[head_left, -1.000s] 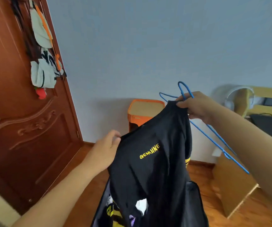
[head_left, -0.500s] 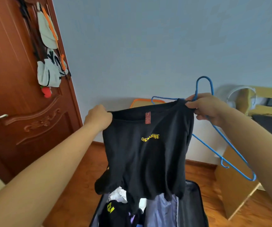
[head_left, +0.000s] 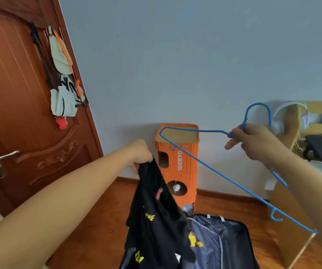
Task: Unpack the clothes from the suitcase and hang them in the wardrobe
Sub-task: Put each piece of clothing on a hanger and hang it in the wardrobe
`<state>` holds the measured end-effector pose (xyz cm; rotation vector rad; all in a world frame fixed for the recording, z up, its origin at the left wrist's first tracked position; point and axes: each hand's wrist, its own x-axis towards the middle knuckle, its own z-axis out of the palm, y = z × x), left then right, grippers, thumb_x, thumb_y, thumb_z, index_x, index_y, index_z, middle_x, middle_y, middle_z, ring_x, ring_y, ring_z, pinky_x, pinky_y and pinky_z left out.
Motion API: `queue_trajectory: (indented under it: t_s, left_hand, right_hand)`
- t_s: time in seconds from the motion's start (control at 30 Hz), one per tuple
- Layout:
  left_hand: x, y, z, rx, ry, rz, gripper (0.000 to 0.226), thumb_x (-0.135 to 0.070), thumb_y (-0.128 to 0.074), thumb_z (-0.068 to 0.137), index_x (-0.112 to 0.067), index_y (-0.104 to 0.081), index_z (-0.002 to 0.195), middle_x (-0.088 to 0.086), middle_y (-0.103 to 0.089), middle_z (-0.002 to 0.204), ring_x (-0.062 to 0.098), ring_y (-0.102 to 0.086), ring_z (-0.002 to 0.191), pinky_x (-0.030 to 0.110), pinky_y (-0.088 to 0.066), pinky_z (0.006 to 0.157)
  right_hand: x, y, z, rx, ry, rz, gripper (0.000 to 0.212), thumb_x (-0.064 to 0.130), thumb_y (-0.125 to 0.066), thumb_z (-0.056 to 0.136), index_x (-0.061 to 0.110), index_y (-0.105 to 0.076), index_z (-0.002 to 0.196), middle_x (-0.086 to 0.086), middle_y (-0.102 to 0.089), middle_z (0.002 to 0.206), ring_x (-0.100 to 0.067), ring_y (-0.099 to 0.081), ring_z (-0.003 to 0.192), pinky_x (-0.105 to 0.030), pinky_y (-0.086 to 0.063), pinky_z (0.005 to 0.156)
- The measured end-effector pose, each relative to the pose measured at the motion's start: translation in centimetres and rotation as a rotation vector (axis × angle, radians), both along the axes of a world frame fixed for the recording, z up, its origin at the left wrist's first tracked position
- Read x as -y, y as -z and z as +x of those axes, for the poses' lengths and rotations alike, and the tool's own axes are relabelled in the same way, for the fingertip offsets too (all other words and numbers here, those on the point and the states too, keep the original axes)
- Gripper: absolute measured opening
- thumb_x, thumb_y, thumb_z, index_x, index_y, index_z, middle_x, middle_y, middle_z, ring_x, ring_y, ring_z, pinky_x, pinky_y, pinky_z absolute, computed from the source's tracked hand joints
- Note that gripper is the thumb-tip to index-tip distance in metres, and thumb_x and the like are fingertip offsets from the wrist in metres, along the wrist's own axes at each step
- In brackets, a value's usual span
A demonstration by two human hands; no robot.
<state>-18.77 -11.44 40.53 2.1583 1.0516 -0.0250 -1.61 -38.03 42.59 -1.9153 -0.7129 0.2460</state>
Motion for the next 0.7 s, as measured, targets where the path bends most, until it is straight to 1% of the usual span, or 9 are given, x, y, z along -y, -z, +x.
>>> queue_trajectory:
  t_s: [0.1,0.2,0.3,0.37,0.5,0.53,0.57,0.63,0.7]
  left_hand:
    - [0.3,0.4,0.3,0.016,-0.026,0.092,0.015,-0.003,-0.056,0.09,0.008,-0.064,0.096,0.029,-0.069,0.09,0.043,-0.072,0.073,0.056,-0.062,0.063]
    - [0.4,0.1,0.6,0.025,-0.046,0.133,0.014,-0.008,-0.056,0.091,0.004,-0.063,0.089,0.025,-0.07,0.084,0.039,-0.073,0.066,0.049,-0.063,0.058]
    - [0.1,-0.8,0.6,-0.02,-0.032,0.236,0.016,-0.01,-0.055,0.091,0.002,-0.064,0.088,0.023,-0.07,0.08,0.037,-0.071,0.058,0.041,-0.061,0.049]
    - [0.1,-1.5,0.4,-0.027,-0.012,0.309,0.017,-0.014,-0.056,0.093,0.001,-0.065,0.09,0.021,-0.068,0.079,0.036,-0.069,0.055,0.035,-0.057,0.044]
    - [0.5,-2.4,0.1,0.009,0.051,0.43,0.014,-0.015,-0.057,0.092,-0.004,-0.066,0.09,0.017,-0.066,0.083,0.031,-0.067,0.059,0.039,-0.06,0.052]
    - [0.7,-2.3,0.0,0.012,0.066,0.464,0.013,-0.015,-0.057,0.092,-0.005,-0.066,0.091,0.015,-0.065,0.083,0.029,-0.065,0.061,0.038,-0.06,0.055]
    - [0.9,-2.1,-0.1,0.012,0.073,0.49,0.012,-0.015,-0.057,0.093,-0.007,-0.065,0.09,0.013,-0.065,0.082,0.027,-0.064,0.061,0.037,-0.059,0.056]
    - [0.9,-1.6,-0.5,0.019,0.065,0.502,0.017,-0.018,-0.058,0.093,-0.008,-0.062,0.081,0.009,-0.063,0.073,0.023,-0.061,0.058,0.032,-0.051,0.049]
    - [0.5,-1.9,-0.8,0.043,0.036,0.487,0.027,-0.022,-0.06,0.093,-0.009,-0.057,0.07,0.007,-0.058,0.065,0.022,-0.057,0.055,0.028,-0.041,0.045]
  right_hand:
    - [2.0,-2.0,-2.7,0.123,-0.067,-0.154,0.026,0.025,-0.048,0.104,0.013,-0.069,0.093,0.003,-0.076,0.074,-0.005,-0.044,0.045,-0.021,-0.034,0.049]
    - [2.0,-2.6,-5.5,0.213,-0.135,-0.297,0.03,0.026,-0.048,0.103,0.015,-0.071,0.086,0.013,-0.071,0.063,0.002,-0.052,0.05,-0.026,-0.036,0.059]
    - [1.0,-2.9,-7.0,0.237,-0.107,-0.27,0.032,0.028,-0.047,0.103,0.016,-0.07,0.085,0.011,-0.073,0.068,-0.008,-0.062,0.071,-0.029,-0.046,0.069]
    - [-0.4,-2.8,-7.7,0.248,-0.086,-0.222,0.032,0.027,-0.047,0.103,0.015,-0.069,0.082,0.006,-0.074,0.069,-0.019,-0.065,0.076,-0.033,-0.05,0.074]
    - [-5.1,0.9,-9.4,0.309,-0.172,-0.329,0.029,0.022,-0.05,0.1,0.009,-0.068,0.08,-0.006,-0.073,0.08,-0.023,-0.065,0.078,-0.041,-0.052,0.079]
    - [-5.9,1.7,-9.6,0.308,-0.196,-0.327,0.029,0.023,-0.05,0.1,0.01,-0.066,0.08,-0.007,-0.073,0.08,-0.021,-0.065,0.076,-0.039,-0.053,0.077]
    - [-6.2,1.8,-9.6,0.292,-0.201,-0.298,0.03,0.024,-0.049,0.101,0.013,-0.065,0.078,-0.005,-0.073,0.077,-0.012,-0.064,0.07,-0.032,-0.052,0.07]
    - [-5.8,0.9,-8.8,0.269,-0.137,-0.198,0.034,0.024,-0.048,0.102,0.016,-0.065,0.073,0.002,-0.071,0.067,0.0,-0.056,0.051,-0.016,-0.04,0.051]
    - [-5.1,0.1,-8.4,0.28,-0.09,-0.113,0.036,0.023,-0.048,0.101,0.014,-0.064,0.071,0.004,-0.068,0.06,-0.001,-0.053,0.047,-0.014,-0.038,0.048]
